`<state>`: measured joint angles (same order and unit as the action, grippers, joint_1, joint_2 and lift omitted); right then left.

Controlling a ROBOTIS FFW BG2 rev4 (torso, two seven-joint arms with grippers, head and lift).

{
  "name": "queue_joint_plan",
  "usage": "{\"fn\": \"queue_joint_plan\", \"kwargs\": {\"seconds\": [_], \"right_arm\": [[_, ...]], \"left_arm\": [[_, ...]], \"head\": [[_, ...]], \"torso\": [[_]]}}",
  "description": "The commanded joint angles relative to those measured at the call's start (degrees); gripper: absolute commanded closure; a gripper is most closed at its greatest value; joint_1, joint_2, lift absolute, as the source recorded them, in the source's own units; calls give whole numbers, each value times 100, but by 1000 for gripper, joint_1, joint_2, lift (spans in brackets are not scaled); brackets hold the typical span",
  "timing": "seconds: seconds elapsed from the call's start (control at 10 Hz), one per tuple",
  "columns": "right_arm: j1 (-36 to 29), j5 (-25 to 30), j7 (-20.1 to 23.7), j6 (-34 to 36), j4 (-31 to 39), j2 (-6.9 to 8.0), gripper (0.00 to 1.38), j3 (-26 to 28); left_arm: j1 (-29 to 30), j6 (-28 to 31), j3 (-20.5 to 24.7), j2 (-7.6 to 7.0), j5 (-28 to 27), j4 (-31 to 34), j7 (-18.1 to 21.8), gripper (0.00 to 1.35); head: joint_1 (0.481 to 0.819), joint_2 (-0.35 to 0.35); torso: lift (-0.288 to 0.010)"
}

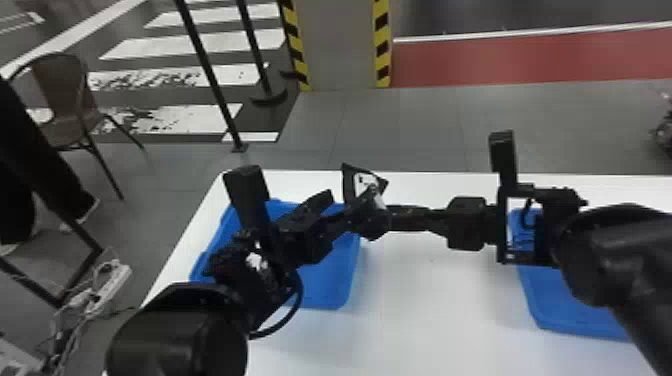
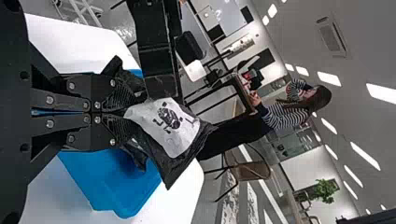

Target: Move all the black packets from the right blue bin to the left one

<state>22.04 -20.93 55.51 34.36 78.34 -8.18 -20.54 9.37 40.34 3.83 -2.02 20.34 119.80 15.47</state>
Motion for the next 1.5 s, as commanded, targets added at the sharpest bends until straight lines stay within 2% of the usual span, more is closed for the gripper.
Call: {"fn": "queue_joint_plan", "kwargs": {"seconds": [0.0, 0.1, 0.2, 0.3, 0.6, 0.7, 0.9, 1.0, 1.1, 1.2, 1.3, 1.4], "right_arm": [[61, 2, -6, -33, -36, 27, 1138, -2], [75, 2, -23, -47, -50, 36, 1138, -2], [103, -7, -41, -103, -107, 62, 1138, -2], [131, -25, -76, -159, -191, 71, 1138, -2], [328, -95, -155, -427, -430, 150, 1136, 24], [356, -113, -199, -553, -430, 168, 986, 24], [145, -139, -269, -778, -402, 185, 32, 437], [-235, 151, -445, -638, 76, 194, 4, 964], [-867, 713, -981, 51, 1328, 194, 136, 1465], [-1514, 740, -1605, 501, 2354, 194, 179, 1773], [-1936, 573, -2080, 966, 3029, 194, 179, 2019], [-2147, 529, -2300, 1233, 3423, 194, 179, 2239]], "left_arm": [[-23, -12, -22, 0, -4, -6, 0, 578], [-52, 30, -49, 0, -4, -20, 9, 811], [-37, -111, -49, -9, -100, -20, 26, 1119], [5, -252, -49, 0, -118, -20, 17, 1208], [89, -702, 30, 70, -118, -20, 9, 1210], [117, -884, 66, 97, -118, -20, -9, 1210], [272, -1573, 145, 132, -118, -20, -202, 1210], [342, -1827, 250, 149, -303, -20, -325, 1210], [427, -2066, 364, 167, -742, -20, -440, 1210], [553, -2094, 417, 176, -1120, -20, -686, 1210], [595, -2150, 435, 217, -1410, -245, -923, 1210], [525, -2389, 479, 217, -1595, -695, -976, 1210]], "head": [[695, 217], [695, 216], [695, 214], [695, 213], [695, 219], [695, 223], [694, 230], [681, 230], [674, 223], [675, 206], [678, 199], [695, 190]], "torso": [[-110], [-110], [-110], [-110], [-110], [-110], [-110], [-110], [-110], [-110], [-110], [-110]]}}
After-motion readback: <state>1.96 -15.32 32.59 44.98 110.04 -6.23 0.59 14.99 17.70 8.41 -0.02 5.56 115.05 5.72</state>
